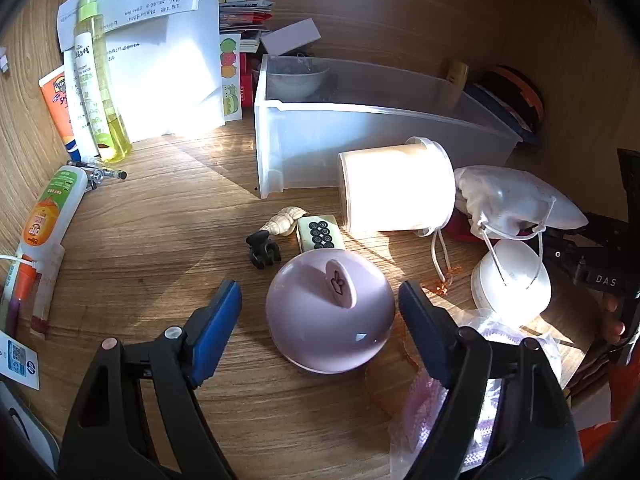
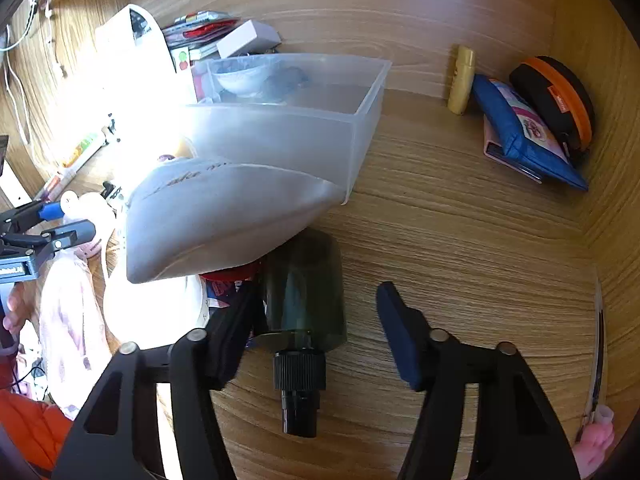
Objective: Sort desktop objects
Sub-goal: 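Grasp the green spray bottle with the right tool while the left grasps the pink container, then carry the pink container and green bottle over the clear plastic box with both tools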
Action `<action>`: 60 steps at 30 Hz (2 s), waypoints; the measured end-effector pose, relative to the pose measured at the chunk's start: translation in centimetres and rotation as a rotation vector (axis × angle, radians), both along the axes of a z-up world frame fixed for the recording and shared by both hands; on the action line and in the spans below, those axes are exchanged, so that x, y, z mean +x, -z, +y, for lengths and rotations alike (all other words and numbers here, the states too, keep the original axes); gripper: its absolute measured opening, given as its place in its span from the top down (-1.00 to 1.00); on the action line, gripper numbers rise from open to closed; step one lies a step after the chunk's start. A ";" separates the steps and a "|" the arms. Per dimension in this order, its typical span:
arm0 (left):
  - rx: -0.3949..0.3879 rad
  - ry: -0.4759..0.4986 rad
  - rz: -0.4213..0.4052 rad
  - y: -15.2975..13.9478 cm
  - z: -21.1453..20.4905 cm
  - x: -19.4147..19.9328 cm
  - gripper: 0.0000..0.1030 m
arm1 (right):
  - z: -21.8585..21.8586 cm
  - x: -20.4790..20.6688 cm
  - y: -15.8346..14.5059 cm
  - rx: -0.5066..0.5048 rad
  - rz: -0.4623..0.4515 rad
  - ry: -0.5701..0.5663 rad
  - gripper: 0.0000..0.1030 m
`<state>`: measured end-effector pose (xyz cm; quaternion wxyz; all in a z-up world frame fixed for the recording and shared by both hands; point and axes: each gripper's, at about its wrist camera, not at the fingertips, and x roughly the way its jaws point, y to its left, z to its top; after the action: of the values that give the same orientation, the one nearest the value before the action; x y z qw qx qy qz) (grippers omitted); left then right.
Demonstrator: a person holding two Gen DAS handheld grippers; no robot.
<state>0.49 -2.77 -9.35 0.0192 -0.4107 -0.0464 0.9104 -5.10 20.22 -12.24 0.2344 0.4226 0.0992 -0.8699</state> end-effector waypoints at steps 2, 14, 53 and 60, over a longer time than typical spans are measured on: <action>0.002 0.000 -0.004 0.1 -0.1 -0.1 -0.44 | -0.1 -0.1 0.2 -0.003 -0.011 0.000 0.12; 0.033 -0.025 -0.012 0.2 -0.2 -0.7 -0.23 | 0.7 0.7 0.1 -0.012 0.024 0.014 0.26; -0.022 0.032 0.285 -11.8 0.6 -5.9 -0.23 | -0.4 -3.0 -10.6 -0.116 0.286 -0.067 0.26; 0.004 0.056 0.232 -11.8 0.6 -9.9 -0.23 | -3.2 -6.6 -10.8 -0.092 0.252 -0.133 0.26</action>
<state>-9.39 -2.21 2.49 0.0508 -0.3038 -0.0343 0.9508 -11.71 17.04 -1.47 0.2964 0.2915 0.1156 -0.9021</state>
